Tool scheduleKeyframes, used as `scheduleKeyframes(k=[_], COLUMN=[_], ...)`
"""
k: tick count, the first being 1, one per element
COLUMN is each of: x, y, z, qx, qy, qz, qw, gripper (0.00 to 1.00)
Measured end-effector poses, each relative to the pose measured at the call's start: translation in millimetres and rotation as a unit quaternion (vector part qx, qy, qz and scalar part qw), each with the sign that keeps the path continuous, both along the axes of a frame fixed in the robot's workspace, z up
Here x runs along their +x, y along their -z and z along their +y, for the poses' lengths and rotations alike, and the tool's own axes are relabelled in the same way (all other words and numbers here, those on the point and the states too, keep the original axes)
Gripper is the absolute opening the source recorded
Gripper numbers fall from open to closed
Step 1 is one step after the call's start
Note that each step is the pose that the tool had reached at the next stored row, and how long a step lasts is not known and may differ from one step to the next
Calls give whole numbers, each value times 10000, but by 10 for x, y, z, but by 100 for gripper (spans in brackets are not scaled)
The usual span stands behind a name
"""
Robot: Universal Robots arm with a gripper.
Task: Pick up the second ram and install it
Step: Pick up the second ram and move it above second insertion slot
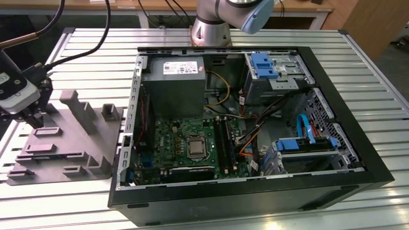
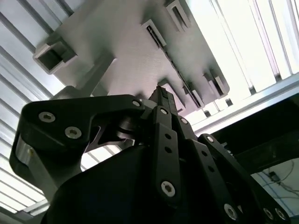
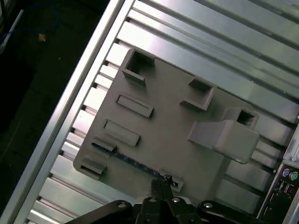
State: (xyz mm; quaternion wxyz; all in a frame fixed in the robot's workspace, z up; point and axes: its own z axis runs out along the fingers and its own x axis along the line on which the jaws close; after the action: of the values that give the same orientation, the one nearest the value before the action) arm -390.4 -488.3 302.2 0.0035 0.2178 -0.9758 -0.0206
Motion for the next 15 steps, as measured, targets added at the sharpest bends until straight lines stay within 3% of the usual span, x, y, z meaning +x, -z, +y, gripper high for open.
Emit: scheduleKeyframes(k=[4,8,12,15], x=[0,0,0,0], y=[6,11,17,20], z=[0,0,0,0], qx=[0,0,0,0], qy=[-359,-724,-1083,-1358], qz=[0,0,0,0], qw=[9994,9974,9941,9907], gripper=[11,11,11,11])
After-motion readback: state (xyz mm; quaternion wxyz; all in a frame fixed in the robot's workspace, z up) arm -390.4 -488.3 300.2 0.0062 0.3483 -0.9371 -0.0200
